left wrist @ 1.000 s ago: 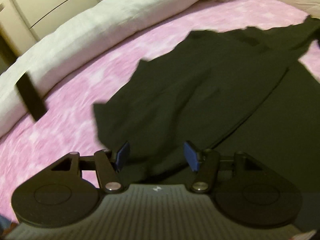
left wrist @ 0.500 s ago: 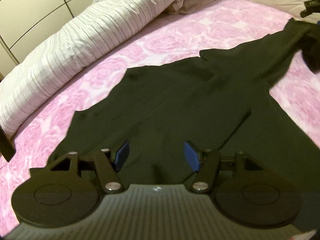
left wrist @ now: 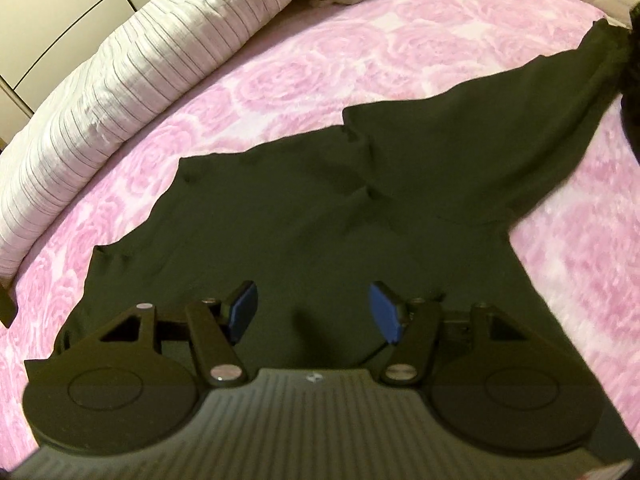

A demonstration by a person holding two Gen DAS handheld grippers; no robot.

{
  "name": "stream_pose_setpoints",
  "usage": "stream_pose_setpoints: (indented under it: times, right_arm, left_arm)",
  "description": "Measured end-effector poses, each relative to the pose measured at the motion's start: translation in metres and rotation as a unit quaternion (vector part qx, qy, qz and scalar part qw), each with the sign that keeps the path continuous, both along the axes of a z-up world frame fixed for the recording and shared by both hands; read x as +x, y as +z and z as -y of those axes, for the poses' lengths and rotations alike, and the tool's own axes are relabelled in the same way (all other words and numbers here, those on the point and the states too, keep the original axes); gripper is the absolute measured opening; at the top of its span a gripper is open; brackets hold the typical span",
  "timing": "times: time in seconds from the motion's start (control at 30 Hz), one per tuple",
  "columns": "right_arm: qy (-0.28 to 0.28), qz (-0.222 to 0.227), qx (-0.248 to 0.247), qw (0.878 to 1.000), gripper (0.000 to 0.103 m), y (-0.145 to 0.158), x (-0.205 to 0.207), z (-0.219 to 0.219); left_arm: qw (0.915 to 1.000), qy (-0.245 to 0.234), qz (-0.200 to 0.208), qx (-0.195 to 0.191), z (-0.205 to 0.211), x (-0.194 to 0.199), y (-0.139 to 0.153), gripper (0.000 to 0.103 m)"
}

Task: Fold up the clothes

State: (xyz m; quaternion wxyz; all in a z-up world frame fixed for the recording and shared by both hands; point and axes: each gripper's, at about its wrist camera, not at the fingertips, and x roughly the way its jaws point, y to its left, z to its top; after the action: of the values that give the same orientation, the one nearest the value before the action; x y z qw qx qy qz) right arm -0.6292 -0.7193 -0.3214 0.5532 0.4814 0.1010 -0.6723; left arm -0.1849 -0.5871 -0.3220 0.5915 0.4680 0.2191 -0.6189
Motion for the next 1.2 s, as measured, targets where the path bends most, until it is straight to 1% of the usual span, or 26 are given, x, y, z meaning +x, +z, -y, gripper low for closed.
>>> stream_pose_setpoints:
  times: [0.07,0.17,0.2,0.27,0.33,0.4,0.43,0.5,0.57,0.63,0.73,0.8,0.87,0.9,0.93,0.97,1.0,1.03,1.07,1.1,1.13,1.2]
  right_arm:
    - [0.008,-0.026,-0.006,1.000,0.008,0.008,0.002,-0.001]
    - [0.057,-0.091,-0.059,0.992,0.006,0.042,0.031,-0.009]
    - [0.078,-0.111,-0.082,0.987,0.006,0.055,0.045,-0.012]
    - [0.136,-0.147,-0.138,0.970,0.006,0.089,0.087,-0.022]
    - [0.199,-0.177,-0.190,0.945,0.006,0.118,0.143,-0.038]
    - [0.264,-0.194,-0.228,0.917,0.006,0.137,0.207,-0.060]
    - [0.301,-0.198,-0.243,0.901,0.006,0.140,0.245,-0.074]
    - [0.365,-0.200,-0.261,0.871,0.006,0.136,0.312,-0.101]
    - [0.425,-0.200,-0.271,0.840,0.006,0.121,0.382,-0.131]
    - [0.476,-0.200,-0.278,0.810,0.006,0.097,0.441,-0.159]
    - [0.539,-0.199,-0.284,0.768,0.006,0.060,0.515,-0.197]
    - [0.582,-0.191,-0.268,0.743,0.006,0.038,0.548,-0.214]
    - [0.613,-0.196,-0.249,0.724,0.007,0.020,0.570,-0.230]
    - [0.631,-0.193,-0.230,0.715,0.007,0.012,0.577,-0.235]
    - [0.645,-0.184,-0.213,0.711,0.013,0.006,0.580,-0.239]
    - [0.656,-0.176,-0.202,0.706,0.033,0.003,0.580,-0.243]
    - [0.660,-0.173,-0.203,0.702,0.059,0.005,0.573,-0.245]
    - [0.659,-0.172,-0.203,0.704,0.067,0.008,0.563,-0.246]
    - [0.657,-0.171,-0.203,0.705,0.070,0.011,0.553,-0.247]
    - [0.656,-0.170,-0.202,0.707,0.070,0.014,0.543,-0.248]
    - [0.651,-0.174,-0.202,0.711,0.070,0.017,0.532,-0.247]
    - [0.619,-0.193,-0.200,0.735,0.070,0.021,0.503,-0.237]
  left_arm:
    - [1.0000,0.001,-0.003,-0.002,-0.001,0.002,0.000,0.058]
    - [0.9999,0.007,-0.010,-0.006,-0.008,0.013,0.001,0.058]
    - [0.9998,0.010,-0.012,-0.008,-0.012,0.019,0.002,0.058]
    - [0.9997,0.015,-0.017,-0.014,-0.022,0.032,0.005,0.058]
    - [0.9993,0.022,-0.021,-0.019,-0.034,0.048,0.009,0.058]
    - [0.9988,0.033,-0.025,-0.027,-0.049,0.069,0.014,0.058]
    - [0.9985,0.039,-0.027,-0.029,-0.056,0.080,0.016,0.058]
    - [0.9976,0.053,-0.028,-0.034,-0.072,0.106,0.021,0.058]
    - [0.9962,0.071,-0.030,-0.040,-0.092,0.136,0.027,0.058]
    - [0.9947,0.090,-0.029,-0.042,-0.109,0.164,0.029,0.058]
    - [0.9922,0.116,-0.024,-0.040,-0.132,0.204,0.028,0.059]
    - [0.9903,0.132,-0.023,-0.038,-0.146,0.230,0.026,0.059]
    - [0.9887,0.143,-0.024,-0.036,-0.157,0.248,0.023,0.059]
    - [0.9879,0.149,-0.027,-0.035,-0.160,0.255,0.022,0.059]
    - [0.9870,0.154,-0.031,-0.033,-0.164,0.262,0.021,0.059]
    - [0.9860,0.160,-0.035,-0.032,-0.167,0.269,0.021,0.059]
    - [0.9851,0.163,-0.042,-0.033,-0.169,0.273,0.021,0.059]
    - [0.9847,0.163,-0.052,-0.035,-0.167,0.274,0.021,0.059]
    - [0.9843,0.161,-0.062,-0.036,-0.165,0.273,0.022,0.059]
    - [0.9843,0.156,-0.075,-0.037,-0.160,0.271,0.022,0.059]
    - [0.9842,0.149,-0.088,-0.038,-0.154,0.269,0.022,0.059]
    - [0.9839,0.126,-0.122,-0.036,-0.137,0.260,0.021,0.059]
